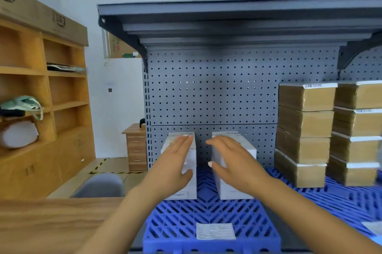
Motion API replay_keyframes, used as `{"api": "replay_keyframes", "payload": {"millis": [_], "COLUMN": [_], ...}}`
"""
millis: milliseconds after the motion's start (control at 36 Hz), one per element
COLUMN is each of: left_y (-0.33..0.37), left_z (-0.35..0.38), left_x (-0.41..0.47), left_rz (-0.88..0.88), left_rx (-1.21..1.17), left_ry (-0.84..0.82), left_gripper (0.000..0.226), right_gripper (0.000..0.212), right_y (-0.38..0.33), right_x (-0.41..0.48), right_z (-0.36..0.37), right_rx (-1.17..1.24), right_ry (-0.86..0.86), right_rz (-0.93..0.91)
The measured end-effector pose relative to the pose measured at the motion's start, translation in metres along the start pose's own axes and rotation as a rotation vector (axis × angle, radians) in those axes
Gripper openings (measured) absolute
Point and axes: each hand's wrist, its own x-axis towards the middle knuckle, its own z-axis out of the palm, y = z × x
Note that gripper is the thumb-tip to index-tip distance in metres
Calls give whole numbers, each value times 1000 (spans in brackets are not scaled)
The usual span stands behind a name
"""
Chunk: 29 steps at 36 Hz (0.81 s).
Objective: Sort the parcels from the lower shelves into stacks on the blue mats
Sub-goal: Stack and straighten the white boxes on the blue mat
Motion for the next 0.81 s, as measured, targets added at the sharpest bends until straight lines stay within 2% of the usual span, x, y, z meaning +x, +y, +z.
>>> {"api": "replay_keyframes", "payload": {"millis": [222,333,444,528,667,806], "left_y": [39,45,46,49,49,47], "left_z": [28,51,72,83,96,101], "left_x": [26,37,42,44,49,55], "left_rz": [17,7,-43,-101,-147,-179], "left_rx": [-125,-201,-214,-233,-229,-225], "left_ry": [-30,-29,-12,38,7,34], "left_gripper": [77,81,95,97,96,72], "right_gripper": [61,80,102,109,102,78], "right_y": [60,86,100,111,115,115], "right_x": [-33,-45,-54,-58,-55,-47], "right_z": [-17,-10,1,15,21,22], "right_rx": [-18,-6,57,79,122,135], "right_ry": [55,3,-78,-93,-95,-87], "right_rz": [102,188,243,277,281,288]}}
